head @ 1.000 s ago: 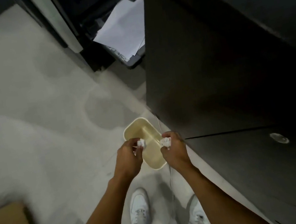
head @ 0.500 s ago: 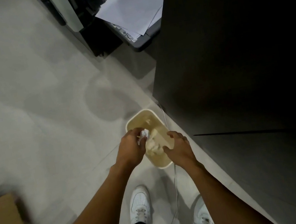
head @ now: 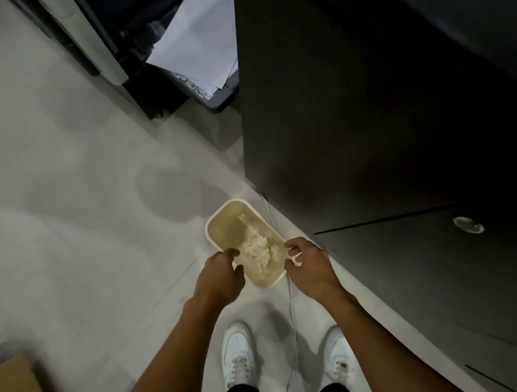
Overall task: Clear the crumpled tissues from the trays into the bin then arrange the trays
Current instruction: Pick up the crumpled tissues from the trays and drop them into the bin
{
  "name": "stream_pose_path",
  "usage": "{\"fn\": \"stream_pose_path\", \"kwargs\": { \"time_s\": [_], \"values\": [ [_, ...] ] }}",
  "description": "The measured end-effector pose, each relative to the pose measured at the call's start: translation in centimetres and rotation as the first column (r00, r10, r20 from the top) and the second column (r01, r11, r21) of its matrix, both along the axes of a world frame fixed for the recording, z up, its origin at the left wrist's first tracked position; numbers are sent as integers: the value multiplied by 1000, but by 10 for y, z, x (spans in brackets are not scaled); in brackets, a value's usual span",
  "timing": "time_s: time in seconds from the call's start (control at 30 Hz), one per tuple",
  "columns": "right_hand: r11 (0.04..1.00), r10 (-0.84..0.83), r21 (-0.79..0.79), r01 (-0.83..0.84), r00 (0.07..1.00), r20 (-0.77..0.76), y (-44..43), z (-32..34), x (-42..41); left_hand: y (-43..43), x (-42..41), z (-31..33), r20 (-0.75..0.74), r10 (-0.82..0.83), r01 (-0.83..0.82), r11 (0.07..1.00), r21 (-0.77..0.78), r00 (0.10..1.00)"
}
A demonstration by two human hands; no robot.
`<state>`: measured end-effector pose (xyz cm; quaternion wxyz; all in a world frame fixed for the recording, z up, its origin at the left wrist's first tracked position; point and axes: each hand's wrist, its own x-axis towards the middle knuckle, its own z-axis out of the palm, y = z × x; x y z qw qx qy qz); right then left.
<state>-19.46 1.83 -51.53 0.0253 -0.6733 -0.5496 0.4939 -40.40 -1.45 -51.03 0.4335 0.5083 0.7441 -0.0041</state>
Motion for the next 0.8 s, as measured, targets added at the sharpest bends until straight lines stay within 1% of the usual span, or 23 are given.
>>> {"fn": "stream_pose_path", "kwargs": {
  "time_s": [0.13,0.33,0.5,0.6,0.7,0.8],
  "values": [
    [999,-29,35,30,999,-35,-6,57,0,-6,-1,56,39,20,-23,997,72,999],
    [991,-80,105,85,995,-53,-11,167,5,-3,10,160,76,32,-46,980,196,997],
    [969,-172,153,193,975,-141,-20,255,11,5,25,244,138,-2,-41,951,306,990],
    [933,-245,215,289,947,-209,-22,304,14,14,38,296,179,-35,-34,930,367,983],
    [874,-294,323,363,925,-243,-25,352,22,22,53,352,185,-98,5,895,447,978],
    [820,-354,360,444,889,-289,-29,398,32,25,67,396,206,-163,35,858,513,965]
  ]
}}
